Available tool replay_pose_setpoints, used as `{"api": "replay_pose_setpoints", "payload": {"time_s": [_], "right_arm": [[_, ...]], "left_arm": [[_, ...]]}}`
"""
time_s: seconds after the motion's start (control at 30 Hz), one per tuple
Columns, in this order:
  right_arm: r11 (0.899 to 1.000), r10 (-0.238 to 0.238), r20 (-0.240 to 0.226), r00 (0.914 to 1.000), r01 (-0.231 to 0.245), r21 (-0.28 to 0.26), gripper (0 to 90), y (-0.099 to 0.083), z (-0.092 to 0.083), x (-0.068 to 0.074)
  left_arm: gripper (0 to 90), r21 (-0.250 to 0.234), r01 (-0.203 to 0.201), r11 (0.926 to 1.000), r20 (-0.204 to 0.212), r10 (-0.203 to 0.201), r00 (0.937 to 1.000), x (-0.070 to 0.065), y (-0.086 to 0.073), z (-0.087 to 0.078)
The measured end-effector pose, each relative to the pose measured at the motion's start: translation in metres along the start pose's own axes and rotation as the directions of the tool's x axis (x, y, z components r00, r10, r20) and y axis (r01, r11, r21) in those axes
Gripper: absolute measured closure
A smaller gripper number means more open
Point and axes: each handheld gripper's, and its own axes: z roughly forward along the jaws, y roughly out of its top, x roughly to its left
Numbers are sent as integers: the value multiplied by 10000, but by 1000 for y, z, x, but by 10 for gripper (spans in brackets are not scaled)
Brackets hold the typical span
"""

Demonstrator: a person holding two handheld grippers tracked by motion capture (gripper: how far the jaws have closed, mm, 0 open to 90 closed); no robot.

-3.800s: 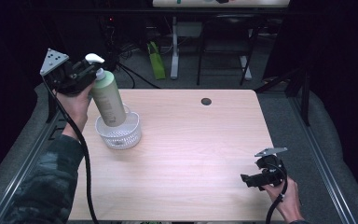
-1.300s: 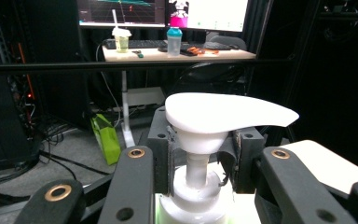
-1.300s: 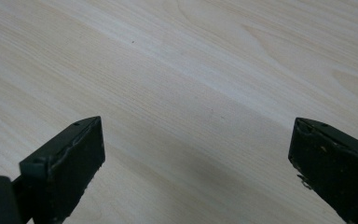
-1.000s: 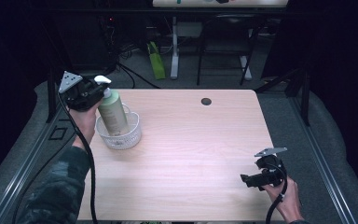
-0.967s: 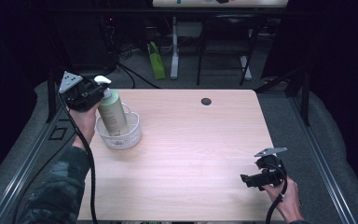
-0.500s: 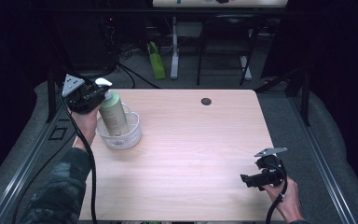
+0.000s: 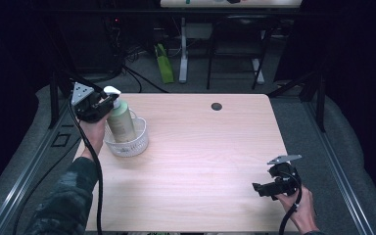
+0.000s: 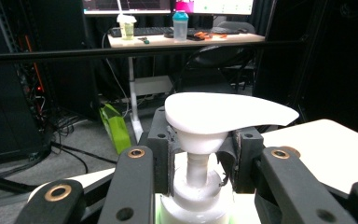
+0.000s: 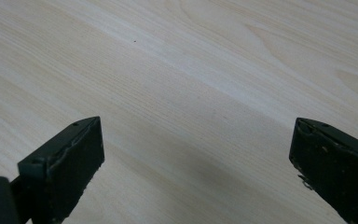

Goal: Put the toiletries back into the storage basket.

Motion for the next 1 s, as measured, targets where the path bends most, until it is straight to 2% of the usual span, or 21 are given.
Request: {"api": "replay_pose_setpoints", "payload": {"time_s": [0.57, 1.0], "right_arm": [[10000, -36, 25, 10000, 36, -17, 27, 0, -1, 0], [10000, 13, -16, 10000, -13, -8, 27, 0, 0, 0]], "left_arm": [[673, 259, 15, 9997, -8, -15, 10000, -1, -9, 3], [673, 87, -177, 9998, 75, 176, 9998, -2, -16, -8]]}}
